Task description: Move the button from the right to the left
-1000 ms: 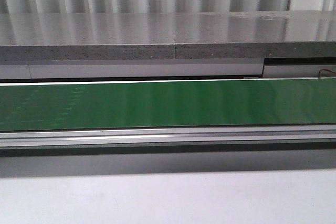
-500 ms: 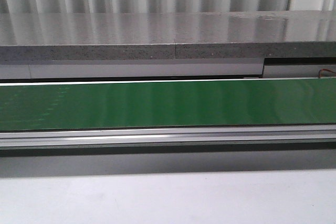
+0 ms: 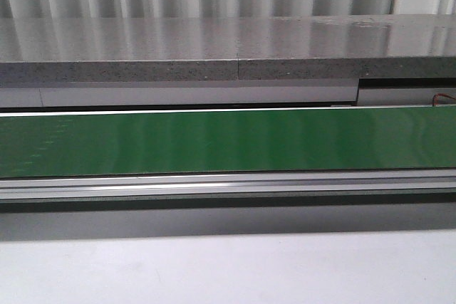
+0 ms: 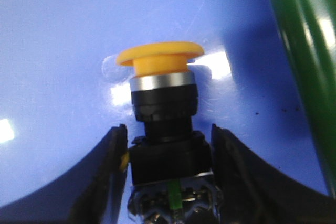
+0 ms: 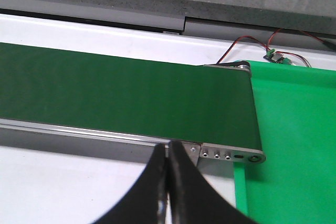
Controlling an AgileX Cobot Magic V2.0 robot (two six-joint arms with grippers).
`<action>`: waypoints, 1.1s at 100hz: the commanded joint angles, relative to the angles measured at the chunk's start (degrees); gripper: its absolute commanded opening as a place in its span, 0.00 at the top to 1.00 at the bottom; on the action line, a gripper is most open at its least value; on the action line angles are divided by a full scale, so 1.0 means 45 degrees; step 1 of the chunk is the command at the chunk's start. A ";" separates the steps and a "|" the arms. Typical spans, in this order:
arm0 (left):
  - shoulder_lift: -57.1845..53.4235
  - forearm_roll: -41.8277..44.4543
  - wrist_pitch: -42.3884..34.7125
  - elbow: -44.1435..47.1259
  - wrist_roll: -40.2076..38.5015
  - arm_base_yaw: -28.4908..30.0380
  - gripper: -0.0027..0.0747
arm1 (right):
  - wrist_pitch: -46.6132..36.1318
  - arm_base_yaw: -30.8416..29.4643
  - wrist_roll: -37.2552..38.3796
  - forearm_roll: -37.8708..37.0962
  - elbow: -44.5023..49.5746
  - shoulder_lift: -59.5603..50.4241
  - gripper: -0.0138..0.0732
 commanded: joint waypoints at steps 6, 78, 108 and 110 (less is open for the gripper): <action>-0.0581 -0.0369 -0.0228 -0.0349 0.0074 0.0034 0.94 | -0.0964 -0.0004 -0.0061 -0.0066 -0.0325 0.0104 0.92; -0.0581 -0.0291 -0.0908 -0.0349 0.0036 0.0034 0.29 | -0.0964 -0.0004 -0.0061 -0.0066 -0.0325 0.0104 0.92; -0.1419 -0.2149 -0.1484 -0.0408 -0.0048 0.0034 0.29 | -0.0964 -0.0004 -0.0061 -0.0066 -0.0325 0.0104 0.92; -0.1520 -0.2401 -0.1511 -0.0408 -0.0048 0.0034 0.29 | -0.0964 -0.0004 -0.0061 -0.0066 -0.0325 0.0104 0.92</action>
